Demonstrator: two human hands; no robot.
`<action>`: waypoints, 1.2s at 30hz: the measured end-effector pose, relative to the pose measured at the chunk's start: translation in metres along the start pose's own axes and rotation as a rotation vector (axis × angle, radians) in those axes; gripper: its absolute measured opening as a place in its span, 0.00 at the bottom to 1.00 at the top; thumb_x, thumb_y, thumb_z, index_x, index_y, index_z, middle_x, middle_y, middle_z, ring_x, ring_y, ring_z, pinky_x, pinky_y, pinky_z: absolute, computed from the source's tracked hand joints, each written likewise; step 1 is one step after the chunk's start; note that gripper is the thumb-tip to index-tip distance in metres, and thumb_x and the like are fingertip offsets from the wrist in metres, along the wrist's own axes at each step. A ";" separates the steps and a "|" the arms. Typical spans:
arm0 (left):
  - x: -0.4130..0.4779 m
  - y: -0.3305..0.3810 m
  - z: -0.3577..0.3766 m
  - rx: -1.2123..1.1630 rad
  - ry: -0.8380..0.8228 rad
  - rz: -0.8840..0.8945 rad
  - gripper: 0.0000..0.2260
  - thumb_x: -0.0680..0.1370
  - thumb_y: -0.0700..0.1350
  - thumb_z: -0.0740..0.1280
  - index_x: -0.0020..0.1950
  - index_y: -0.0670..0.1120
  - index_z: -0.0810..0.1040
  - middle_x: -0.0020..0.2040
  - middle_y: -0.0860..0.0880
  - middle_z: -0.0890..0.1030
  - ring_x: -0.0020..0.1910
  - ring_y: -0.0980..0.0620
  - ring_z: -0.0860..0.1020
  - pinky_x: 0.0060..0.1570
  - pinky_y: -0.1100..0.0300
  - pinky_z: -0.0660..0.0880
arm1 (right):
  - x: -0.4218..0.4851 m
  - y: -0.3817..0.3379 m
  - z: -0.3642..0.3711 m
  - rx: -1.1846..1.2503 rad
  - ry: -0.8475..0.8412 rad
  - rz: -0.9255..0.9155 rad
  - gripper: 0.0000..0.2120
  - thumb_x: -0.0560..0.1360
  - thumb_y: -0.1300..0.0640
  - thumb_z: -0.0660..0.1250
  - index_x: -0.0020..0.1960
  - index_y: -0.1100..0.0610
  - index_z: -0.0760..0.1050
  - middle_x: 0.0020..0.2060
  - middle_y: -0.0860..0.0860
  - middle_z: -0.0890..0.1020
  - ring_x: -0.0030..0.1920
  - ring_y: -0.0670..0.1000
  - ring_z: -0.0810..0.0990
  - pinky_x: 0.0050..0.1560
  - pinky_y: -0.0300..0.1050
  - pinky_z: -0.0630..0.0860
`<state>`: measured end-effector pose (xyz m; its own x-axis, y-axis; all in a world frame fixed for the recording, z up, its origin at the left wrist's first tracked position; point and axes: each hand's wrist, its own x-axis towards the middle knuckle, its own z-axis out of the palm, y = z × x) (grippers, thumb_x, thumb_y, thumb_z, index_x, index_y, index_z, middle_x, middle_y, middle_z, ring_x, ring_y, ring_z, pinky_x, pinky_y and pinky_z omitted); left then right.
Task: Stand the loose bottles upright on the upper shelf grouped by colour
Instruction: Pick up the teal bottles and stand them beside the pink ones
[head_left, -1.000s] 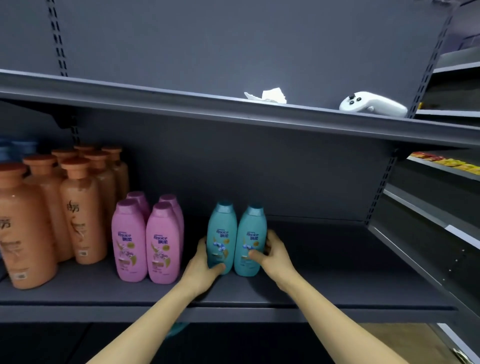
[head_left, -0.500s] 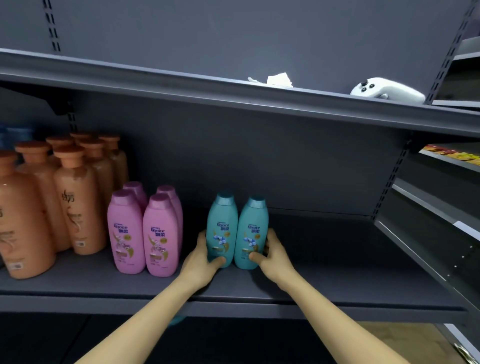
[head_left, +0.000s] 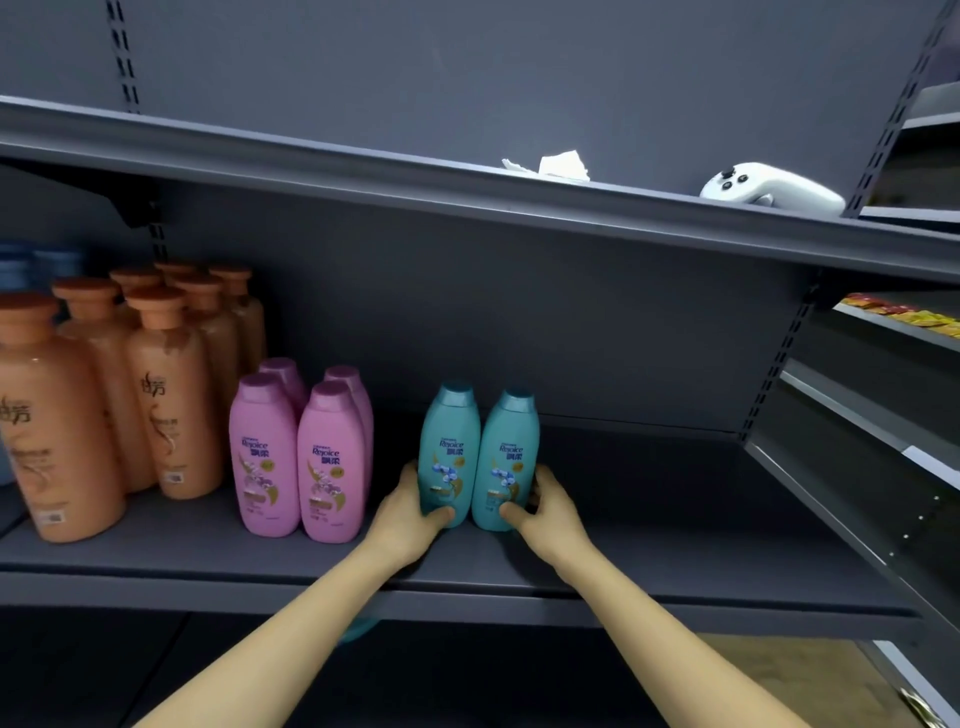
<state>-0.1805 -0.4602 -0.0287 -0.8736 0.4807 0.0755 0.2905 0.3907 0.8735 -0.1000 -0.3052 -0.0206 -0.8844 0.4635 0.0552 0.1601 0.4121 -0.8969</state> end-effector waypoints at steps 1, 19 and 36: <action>-0.001 0.001 -0.001 0.005 0.008 0.000 0.26 0.74 0.37 0.69 0.70 0.42 0.63 0.65 0.44 0.75 0.63 0.47 0.74 0.57 0.63 0.68 | -0.003 0.000 0.001 -0.006 0.018 0.017 0.22 0.75 0.64 0.67 0.66 0.57 0.66 0.59 0.50 0.76 0.59 0.48 0.74 0.56 0.39 0.71; -0.071 -0.039 -0.075 0.025 0.082 0.048 0.13 0.74 0.40 0.69 0.58 0.44 0.78 0.50 0.53 0.80 0.52 0.57 0.77 0.52 0.69 0.69 | -0.070 -0.046 0.107 0.047 0.166 -0.138 0.13 0.74 0.63 0.68 0.54 0.51 0.69 0.46 0.45 0.75 0.47 0.41 0.74 0.45 0.28 0.70; -0.127 -0.125 -0.139 0.083 -0.001 0.032 0.09 0.75 0.42 0.68 0.55 0.47 0.79 0.49 0.56 0.79 0.49 0.62 0.76 0.43 0.80 0.67 | -0.124 -0.038 0.218 -0.071 0.041 -0.183 0.15 0.73 0.65 0.68 0.54 0.50 0.70 0.50 0.45 0.75 0.49 0.38 0.73 0.48 0.24 0.68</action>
<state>-0.1603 -0.6794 -0.0809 -0.8628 0.4951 0.1021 0.3496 0.4385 0.8280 -0.0925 -0.5495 -0.0888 -0.8833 0.4066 0.2334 0.0300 0.5459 -0.8373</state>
